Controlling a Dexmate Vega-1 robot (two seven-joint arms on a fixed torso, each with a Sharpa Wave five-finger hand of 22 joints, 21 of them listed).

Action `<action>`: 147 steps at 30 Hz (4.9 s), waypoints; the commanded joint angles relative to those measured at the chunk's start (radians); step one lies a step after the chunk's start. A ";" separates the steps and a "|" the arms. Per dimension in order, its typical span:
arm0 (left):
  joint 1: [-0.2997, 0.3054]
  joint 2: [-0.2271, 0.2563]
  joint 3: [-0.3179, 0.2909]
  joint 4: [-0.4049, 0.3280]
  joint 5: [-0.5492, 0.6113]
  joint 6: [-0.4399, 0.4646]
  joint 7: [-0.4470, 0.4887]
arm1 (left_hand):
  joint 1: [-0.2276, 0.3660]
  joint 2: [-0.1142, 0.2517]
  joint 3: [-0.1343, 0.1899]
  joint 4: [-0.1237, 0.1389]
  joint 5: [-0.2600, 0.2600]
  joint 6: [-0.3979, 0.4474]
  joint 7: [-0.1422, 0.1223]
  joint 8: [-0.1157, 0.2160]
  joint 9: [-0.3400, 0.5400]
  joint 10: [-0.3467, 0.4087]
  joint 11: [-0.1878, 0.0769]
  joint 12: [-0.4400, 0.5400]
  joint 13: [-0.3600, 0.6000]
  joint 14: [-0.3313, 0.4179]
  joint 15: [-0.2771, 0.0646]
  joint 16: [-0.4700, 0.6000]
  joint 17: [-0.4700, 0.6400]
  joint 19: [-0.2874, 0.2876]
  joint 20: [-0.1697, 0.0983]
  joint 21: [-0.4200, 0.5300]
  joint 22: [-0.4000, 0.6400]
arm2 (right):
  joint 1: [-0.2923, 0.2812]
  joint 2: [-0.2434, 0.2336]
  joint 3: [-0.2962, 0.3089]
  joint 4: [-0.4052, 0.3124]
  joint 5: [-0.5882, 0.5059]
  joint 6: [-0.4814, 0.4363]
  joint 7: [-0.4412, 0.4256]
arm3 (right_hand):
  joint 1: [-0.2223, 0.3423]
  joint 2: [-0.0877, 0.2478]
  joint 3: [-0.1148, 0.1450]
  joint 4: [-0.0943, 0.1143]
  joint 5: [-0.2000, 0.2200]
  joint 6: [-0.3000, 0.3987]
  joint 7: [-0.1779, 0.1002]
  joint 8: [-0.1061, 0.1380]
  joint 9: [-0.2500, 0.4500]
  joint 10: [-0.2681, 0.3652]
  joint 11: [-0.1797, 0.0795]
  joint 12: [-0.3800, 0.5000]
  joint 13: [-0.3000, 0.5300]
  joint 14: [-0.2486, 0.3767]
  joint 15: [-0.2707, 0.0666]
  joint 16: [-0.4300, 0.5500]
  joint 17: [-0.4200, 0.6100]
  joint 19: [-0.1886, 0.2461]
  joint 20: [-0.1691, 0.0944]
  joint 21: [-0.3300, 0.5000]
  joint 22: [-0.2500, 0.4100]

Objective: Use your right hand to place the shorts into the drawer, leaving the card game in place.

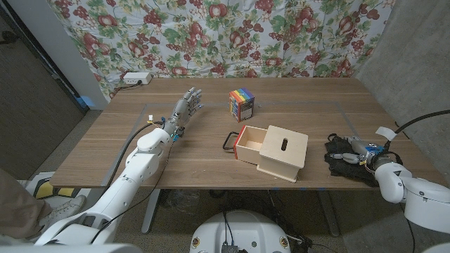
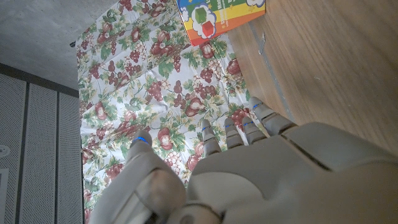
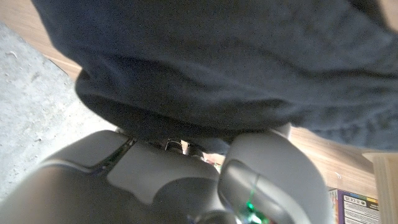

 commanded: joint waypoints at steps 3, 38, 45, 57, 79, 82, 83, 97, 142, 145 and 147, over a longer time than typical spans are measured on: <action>0.005 -0.005 -0.001 -0.004 0.001 -0.003 0.004 | -0.010 0.004 0.003 0.007 -0.002 0.009 -0.002 0.002 0.002 0.001 0.002 0.002 0.004 -0.007 -0.014 0.005 0.005 0.006 -0.001 0.005 0.001 | 0.009 -0.028 0.002 0.018 0.080 0.040 -0.015 | 0.192 0.026 0.066 -0.014 -0.020 0.026 0.012 -0.006 0.008 -0.015 -0.019 0.007 0.024 0.051 -0.077 0.026 0.048 0.249 -0.187 0.087 0.018; 0.030 -0.002 -0.001 -0.032 -0.005 -0.014 0.017 | -0.025 0.006 -0.003 0.015 -0.005 0.027 -0.002 0.006 0.002 0.001 0.002 0.002 0.004 -0.009 -0.014 0.005 0.005 0.007 -0.002 0.006 0.002 | -0.040 0.007 0.029 0.025 0.040 0.055 -0.201 | 0.808 0.029 0.235 0.013 -0.235 0.493 0.021 0.139 0.155 0.470 -0.052 0.428 0.412 0.587 -0.195 0.407 0.394 0.304 -0.289 0.388 0.096; 0.041 0.002 -0.002 -0.044 -0.009 -0.008 0.022 | -0.028 0.007 -0.004 0.017 -0.005 0.028 -0.002 0.006 0.002 0.000 0.003 0.001 0.004 -0.010 -0.015 0.005 0.005 0.007 -0.002 0.006 0.002 | -0.067 0.025 0.055 0.020 0.029 0.062 -0.233 | 0.806 0.017 0.228 0.024 -0.246 0.572 0.017 0.185 0.202 0.515 -0.066 0.496 0.485 0.625 -0.195 0.390 0.415 0.309 -0.285 0.478 0.123; 0.041 0.002 -0.001 -0.038 -0.012 -0.015 0.016 | -0.031 0.008 -0.005 0.018 -0.006 0.028 -0.002 0.005 0.002 -0.002 0.003 0.001 0.004 -0.011 -0.014 0.004 0.005 0.005 -0.002 0.005 0.002 | -0.117 0.070 0.111 -0.001 0.002 0.063 -0.267 | 0.827 0.007 0.238 0.017 -0.259 0.614 0.013 0.215 0.239 0.546 -0.079 0.522 0.509 0.670 -0.194 0.370 0.422 0.301 -0.286 0.549 0.141; 0.014 -0.003 0.003 -0.003 -0.010 -0.022 0.000 | -0.034 0.009 -0.006 0.019 -0.007 0.030 -0.002 0.004 0.002 -0.001 0.003 0.001 0.004 -0.011 -0.013 0.004 0.005 0.005 -0.003 0.005 0.001 | -0.151 0.125 0.183 -0.036 -0.095 0.056 -0.245 | 0.825 0.004 0.248 0.024 -0.272 0.632 0.020 0.227 0.262 0.571 -0.072 0.521 0.500 0.701 -0.195 0.344 0.425 0.272 -0.282 0.612 0.149; 0.009 -0.006 0.002 0.007 -0.011 -0.024 -0.003 | -0.034 0.010 -0.006 0.019 -0.007 0.030 -0.002 0.004 0.002 -0.001 0.003 0.001 0.004 -0.011 -0.013 0.004 0.005 0.005 -0.003 0.005 0.001 | -0.149 0.126 0.186 -0.043 -0.115 0.045 -0.237 | 0.824 0.002 0.248 0.024 -0.273 0.638 0.017 0.228 0.261 0.573 -0.075 0.522 0.500 0.705 -0.195 0.343 0.426 0.269 -0.282 0.618 0.150; 0.003 -0.009 0.003 0.015 -0.012 -0.025 -0.006 | -0.034 0.010 -0.007 0.019 -0.007 0.030 -0.002 0.004 0.002 -0.001 0.003 0.001 0.004 -0.011 -0.012 0.004 0.005 0.005 -0.003 0.005 0.001 | -0.151 0.129 0.196 -0.048 -0.118 0.043 -0.236 | 0.824 0.003 0.249 0.024 -0.273 0.639 0.017 0.228 0.261 0.575 -0.076 0.522 0.500 0.706 -0.195 0.342 0.427 0.270 -0.282 0.622 0.150; -0.043 -0.023 0.003 0.078 -0.002 -0.049 -0.033 | -0.036 0.010 -0.007 0.020 -0.007 0.031 -0.002 0.003 0.001 -0.002 0.003 0.001 0.004 -0.011 -0.012 0.004 0.005 0.004 -0.004 0.005 0.001 | -0.115 0.145 0.215 -0.061 -0.195 0.059 -0.202 | 0.826 0.000 0.255 0.023 -0.282 0.664 0.019 0.230 0.256 0.600 -0.076 0.529 0.502 0.737 -0.194 0.340 0.438 0.263 -0.284 0.669 0.157; -0.096 -0.046 -0.004 0.153 0.024 -0.061 -0.079 | -0.037 0.013 -0.008 0.019 -0.008 0.031 -0.002 0.001 0.001 -0.003 0.002 0.001 0.004 -0.012 0.003 0.004 0.004 0.004 -0.003 0.005 0.001 | -0.037 0.241 0.247 -0.098 -0.312 0.227 -0.155 | 0.795 -0.006 0.274 0.033 -0.308 0.744 0.013 0.246 0.253 0.668 -0.090 0.531 0.496 0.797 -0.193 0.322 0.470 0.209 -0.283 0.784 0.148; -0.094 -0.046 -0.003 0.150 0.024 -0.063 -0.078 | -0.037 0.013 -0.008 0.019 -0.009 0.031 -0.002 0.001 0.001 -0.003 0.003 0.000 0.004 -0.012 0.002 0.004 0.004 0.004 -0.004 0.005 0.001 | -0.031 0.248 0.245 -0.097 -0.324 0.249 -0.155 | 0.793 -0.006 0.276 0.034 -0.309 0.753 0.016 0.248 0.250 0.682 -0.092 0.532 0.493 0.806 -0.193 0.324 0.474 0.207 -0.286 0.793 0.147; -0.093 -0.048 -0.003 0.151 0.023 -0.068 -0.078 | -0.037 0.014 -0.008 0.019 -0.009 0.031 -0.002 0.001 0.001 -0.003 0.004 0.001 0.004 -0.012 0.002 0.004 0.004 0.003 -0.003 0.005 0.001 | -0.035 0.252 0.252 -0.099 -0.330 0.267 -0.153 | 0.792 -0.008 0.276 0.033 -0.310 0.760 0.015 0.249 0.249 0.689 -0.096 0.532 0.490 0.811 -0.192 0.324 0.476 0.205 -0.287 0.799 0.146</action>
